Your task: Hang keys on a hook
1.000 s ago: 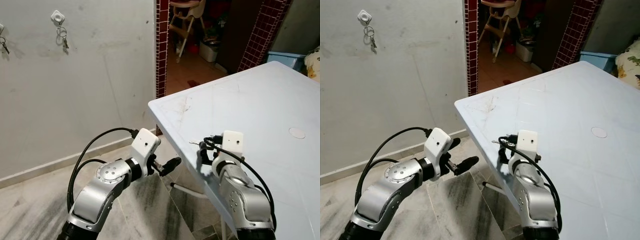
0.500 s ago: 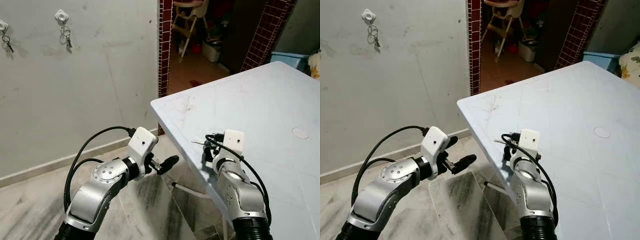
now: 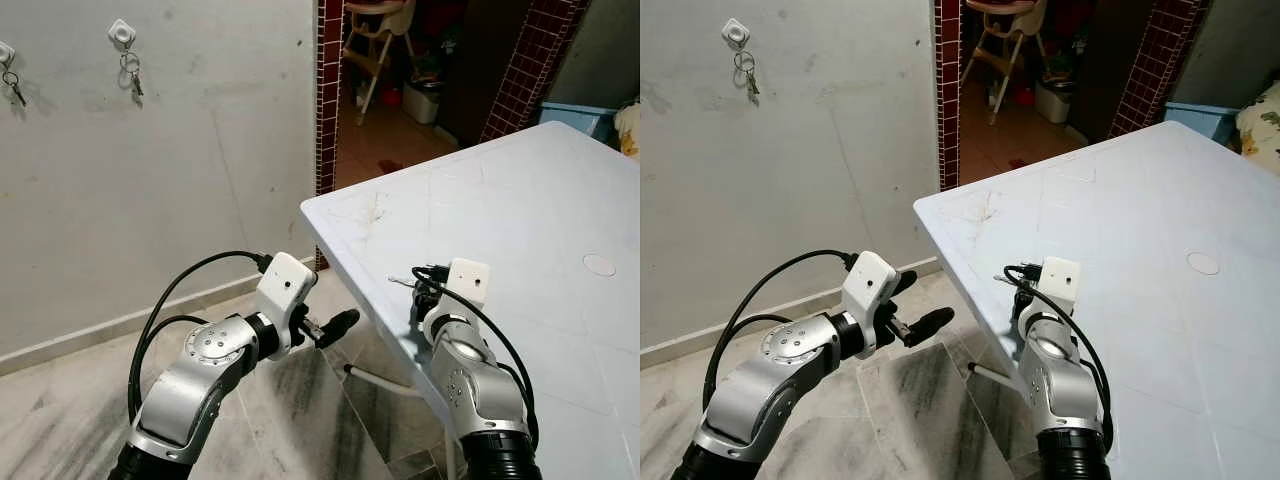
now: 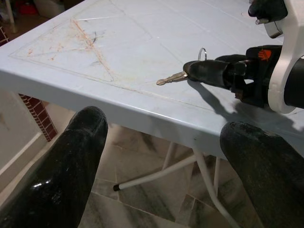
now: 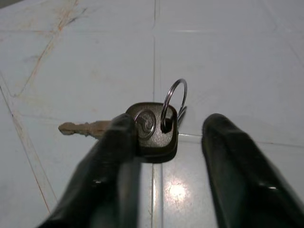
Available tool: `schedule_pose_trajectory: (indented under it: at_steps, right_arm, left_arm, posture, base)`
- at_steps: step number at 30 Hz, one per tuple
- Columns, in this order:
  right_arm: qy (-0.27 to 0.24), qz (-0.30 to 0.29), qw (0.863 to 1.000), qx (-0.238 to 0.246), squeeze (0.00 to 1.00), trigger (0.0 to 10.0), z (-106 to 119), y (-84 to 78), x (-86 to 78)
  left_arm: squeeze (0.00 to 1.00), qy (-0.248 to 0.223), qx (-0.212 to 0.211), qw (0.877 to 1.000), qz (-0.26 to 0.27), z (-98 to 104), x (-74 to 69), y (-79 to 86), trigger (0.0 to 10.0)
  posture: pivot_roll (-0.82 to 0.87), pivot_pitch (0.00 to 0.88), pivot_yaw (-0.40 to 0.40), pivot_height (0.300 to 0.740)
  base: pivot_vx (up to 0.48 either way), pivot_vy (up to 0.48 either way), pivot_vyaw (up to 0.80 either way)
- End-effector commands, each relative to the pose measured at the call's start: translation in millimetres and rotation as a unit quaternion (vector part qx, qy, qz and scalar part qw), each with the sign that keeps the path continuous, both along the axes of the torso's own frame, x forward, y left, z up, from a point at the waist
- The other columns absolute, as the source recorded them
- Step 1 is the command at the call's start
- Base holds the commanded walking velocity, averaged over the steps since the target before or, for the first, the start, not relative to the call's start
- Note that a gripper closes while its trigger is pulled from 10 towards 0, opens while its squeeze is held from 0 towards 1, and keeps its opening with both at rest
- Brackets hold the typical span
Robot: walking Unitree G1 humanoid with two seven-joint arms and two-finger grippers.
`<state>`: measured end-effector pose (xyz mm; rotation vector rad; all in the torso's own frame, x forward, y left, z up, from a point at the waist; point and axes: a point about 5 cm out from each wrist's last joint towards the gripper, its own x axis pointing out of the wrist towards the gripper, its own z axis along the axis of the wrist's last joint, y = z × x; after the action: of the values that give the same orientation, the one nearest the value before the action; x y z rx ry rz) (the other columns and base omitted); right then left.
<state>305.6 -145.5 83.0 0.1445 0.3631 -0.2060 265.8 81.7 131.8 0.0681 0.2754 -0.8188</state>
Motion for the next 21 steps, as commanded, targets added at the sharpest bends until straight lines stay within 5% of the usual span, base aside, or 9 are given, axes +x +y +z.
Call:
schedule_pose_trajectory:
  at_steps: [1,21]
  right_arm:
    - [-0.004,-0.002,1.0,0.006,0.0,0.0,1.2,1.5,3.5]
    - [0.0,-0.008,1.0,0.008,0.0,0.0,-5.7,-0.7,3.8]
  left_arm:
    - [0.0,-0.007,0.003,1.0,-0.001,4.7,1.7,-0.2,10.0]
    - [0.0,-0.011,0.005,1.0,-0.002,5.0,0.3,-1.0,10.0]
  posture:
    - [0.12,0.0,-0.002,0.74]
    - [0.13,0.0,-0.005,0.74]
  base:
    - [0.0,0.0,0.0]
    - [0.0,0.0,0.0]
